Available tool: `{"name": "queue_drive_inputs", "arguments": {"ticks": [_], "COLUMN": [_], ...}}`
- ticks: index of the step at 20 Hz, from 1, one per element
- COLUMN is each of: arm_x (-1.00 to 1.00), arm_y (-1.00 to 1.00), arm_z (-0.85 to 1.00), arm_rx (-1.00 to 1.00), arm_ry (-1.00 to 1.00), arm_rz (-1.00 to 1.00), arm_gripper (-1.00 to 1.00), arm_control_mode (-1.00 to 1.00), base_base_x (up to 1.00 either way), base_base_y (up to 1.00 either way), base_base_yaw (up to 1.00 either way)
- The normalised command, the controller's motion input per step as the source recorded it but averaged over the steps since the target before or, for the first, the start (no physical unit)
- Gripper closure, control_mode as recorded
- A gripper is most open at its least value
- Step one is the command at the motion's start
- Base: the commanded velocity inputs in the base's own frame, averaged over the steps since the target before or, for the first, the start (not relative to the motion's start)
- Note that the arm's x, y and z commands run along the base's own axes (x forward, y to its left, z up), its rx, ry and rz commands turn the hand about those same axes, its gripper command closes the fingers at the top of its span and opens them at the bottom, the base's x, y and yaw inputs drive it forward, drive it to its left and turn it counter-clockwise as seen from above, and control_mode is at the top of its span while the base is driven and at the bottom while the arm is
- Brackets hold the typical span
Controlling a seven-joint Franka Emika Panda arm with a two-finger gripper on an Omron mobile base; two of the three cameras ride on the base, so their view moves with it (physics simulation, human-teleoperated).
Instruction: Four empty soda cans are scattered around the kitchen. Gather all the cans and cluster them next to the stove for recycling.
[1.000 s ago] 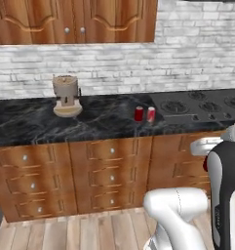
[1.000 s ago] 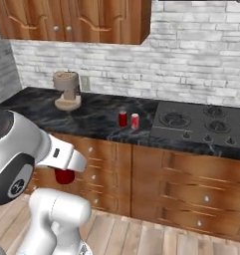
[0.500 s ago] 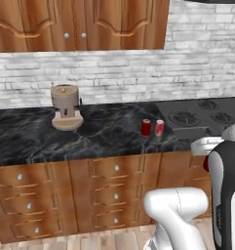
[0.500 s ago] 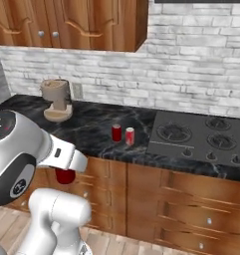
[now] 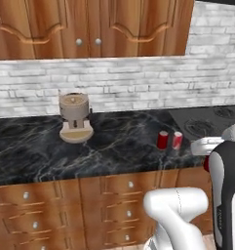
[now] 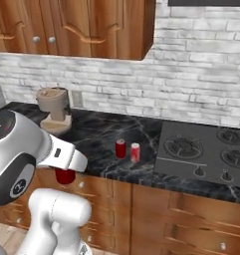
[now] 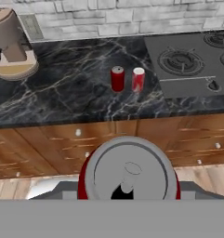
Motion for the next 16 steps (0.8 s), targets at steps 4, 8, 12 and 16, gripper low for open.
{"name": "queue_drive_inputs", "arguments": {"ticks": [4,8,12,16], "arm_x": [0.00,0.00,0.00,0.00], "arm_y": [0.00,0.00,0.00,0.00], "arm_z": [0.00,0.00,0.00,0.00], "arm_rx": [0.00,0.00,0.00,0.00], "arm_ry": [0.00,0.00,0.00,0.00], "arm_rz": [0.00,0.00,0.00,0.00], "arm_gripper": [1.00,1.00,1.00,1.00], "arm_control_mode": [1.00,1.00,1.00,1.00], "base_base_x": [0.52,0.44,0.35,0.34], "base_base_y": [0.24,0.25,0.30,0.27], "base_base_yaw": [0.00,0.00,0.00,0.00]}}
